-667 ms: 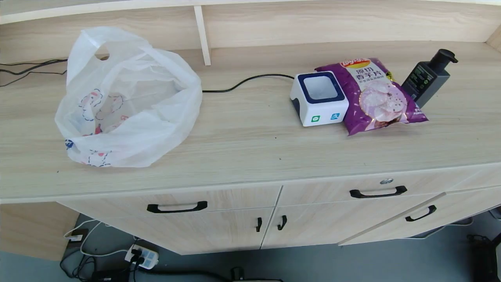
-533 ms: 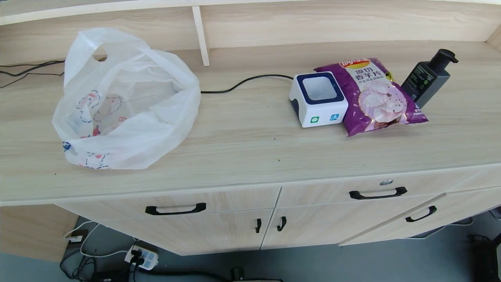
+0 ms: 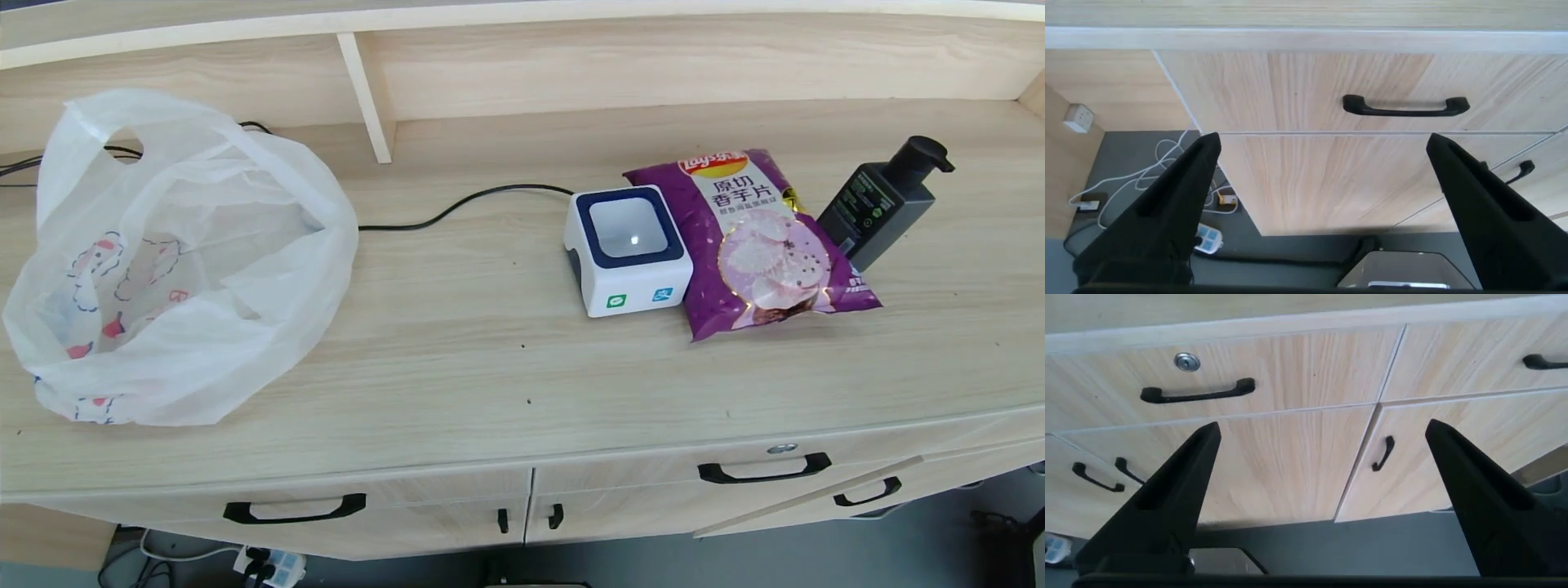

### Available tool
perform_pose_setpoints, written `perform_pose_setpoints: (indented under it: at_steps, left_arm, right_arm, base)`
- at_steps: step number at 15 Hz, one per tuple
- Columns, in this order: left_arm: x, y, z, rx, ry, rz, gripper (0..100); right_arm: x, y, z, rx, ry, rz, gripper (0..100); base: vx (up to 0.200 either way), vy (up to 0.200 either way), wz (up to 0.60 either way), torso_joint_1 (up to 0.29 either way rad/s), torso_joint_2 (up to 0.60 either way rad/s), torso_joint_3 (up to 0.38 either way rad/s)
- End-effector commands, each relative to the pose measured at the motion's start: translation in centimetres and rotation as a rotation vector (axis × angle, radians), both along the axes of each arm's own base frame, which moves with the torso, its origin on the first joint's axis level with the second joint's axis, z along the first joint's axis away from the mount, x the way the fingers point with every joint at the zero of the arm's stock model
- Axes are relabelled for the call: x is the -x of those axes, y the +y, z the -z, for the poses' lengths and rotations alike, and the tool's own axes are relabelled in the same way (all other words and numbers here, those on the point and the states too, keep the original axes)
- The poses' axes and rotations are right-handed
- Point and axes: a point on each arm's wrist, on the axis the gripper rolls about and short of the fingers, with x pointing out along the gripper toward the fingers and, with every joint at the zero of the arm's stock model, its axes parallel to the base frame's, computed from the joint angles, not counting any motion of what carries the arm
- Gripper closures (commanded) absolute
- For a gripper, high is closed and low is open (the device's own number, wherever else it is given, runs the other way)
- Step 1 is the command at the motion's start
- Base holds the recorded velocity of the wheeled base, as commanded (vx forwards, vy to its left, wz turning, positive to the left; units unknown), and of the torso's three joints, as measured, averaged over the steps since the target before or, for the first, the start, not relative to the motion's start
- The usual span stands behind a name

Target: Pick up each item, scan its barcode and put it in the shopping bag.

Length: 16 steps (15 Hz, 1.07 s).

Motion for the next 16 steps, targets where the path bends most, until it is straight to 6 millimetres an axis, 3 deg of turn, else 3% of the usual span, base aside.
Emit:
perform_pose_setpoints:
  at_steps: [1, 2, 3, 4, 6, 7, 10, 16]
  left_arm:
    - [0.0, 0.0, 0.0, 0.0, 0.001, 0.0, 0]
    - [0.0, 0.0, 0.0, -0.001, 0.001, 0.0, 0]
    - [0.0, 0.0, 0.0, -0.001, 0.001, 0.0, 0]
    - [0.0, 0.0, 0.0, -0.003, 0.001, 0.0, 0]
    - [0.0, 0.0, 0.0, -0.004, 0.001, 0.0, 0]
    - [0.0, 0.0, 0.0, -0.004, 0.001, 0.0, 0]
    - [0.0, 0.0, 0.0, -0.004, 0.001, 0.0, 0]
    - [0.0, 0.0, 0.0, -0.006, -0.002, 0.0, 0]
  right_arm:
    - [-2.2, 0.1, -10.2, 0.009, 0.007, -0.146, 0]
    - [-5.4, 0.5, -14.2, 0.013, 0.051, -0.164, 0]
    - [-10.1, 1.1, -18.6, 0.015, 0.069, -0.17, 0]
    - [-15.0, 1.9, -21.8, 0.019, 0.067, -0.187, 0]
    - [-22.9, 3.7, -25.5, 0.048, 0.005, -0.246, 0]
    - [-24.6, 4.5, -26.0, 0.091, -0.001, -0.273, 0]
    - [-25.4, 6.3, -24.6, 0.122, 0.046, -0.349, 0]
    - [-26.6, 6.7, -19.4, 0.136, 0.224, -0.359, 0]
  base:
    - [0.0, 0.0, 0.0, 0.0, 0.0, 0.0]
    - [0.0, 0.0, 0.0, 0.0, 0.0, 0.0]
    - [0.0, 0.0, 0.0, 0.0, 0.0, 0.0]
    - [0.0, 0.0, 0.0, 0.0, 0.0, 0.0]
    - [0.0, 0.0, 0.0, 0.0, 0.0, 0.0]
    - [0.0, 0.0, 0.0, 0.0, 0.0, 0.0]
    - [0.0, 0.0, 0.0, 0.0, 0.0, 0.0]
    - [0.0, 0.0, 0.0, 0.0, 0.0, 0.0]
